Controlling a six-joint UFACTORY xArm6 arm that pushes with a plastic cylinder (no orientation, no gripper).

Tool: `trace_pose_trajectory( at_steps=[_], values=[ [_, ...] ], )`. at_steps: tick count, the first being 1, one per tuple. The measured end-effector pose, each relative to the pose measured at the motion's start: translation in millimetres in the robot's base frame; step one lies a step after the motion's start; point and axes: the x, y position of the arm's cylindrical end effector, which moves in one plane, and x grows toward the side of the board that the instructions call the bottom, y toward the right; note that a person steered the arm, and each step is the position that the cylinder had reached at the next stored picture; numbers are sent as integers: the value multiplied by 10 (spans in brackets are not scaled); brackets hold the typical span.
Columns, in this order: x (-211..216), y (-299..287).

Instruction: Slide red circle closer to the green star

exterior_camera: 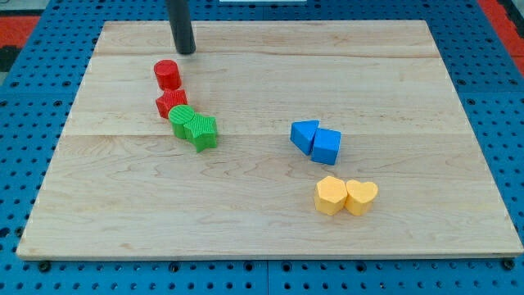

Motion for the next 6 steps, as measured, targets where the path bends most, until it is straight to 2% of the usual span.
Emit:
trace_pose_trajectory(
  at_steps=[1,2,3,4,6],
  values=[
    [236,-510],
    [609,-447],
    [800,-152],
    [1164,392],
    [1279,812]
  ],
)
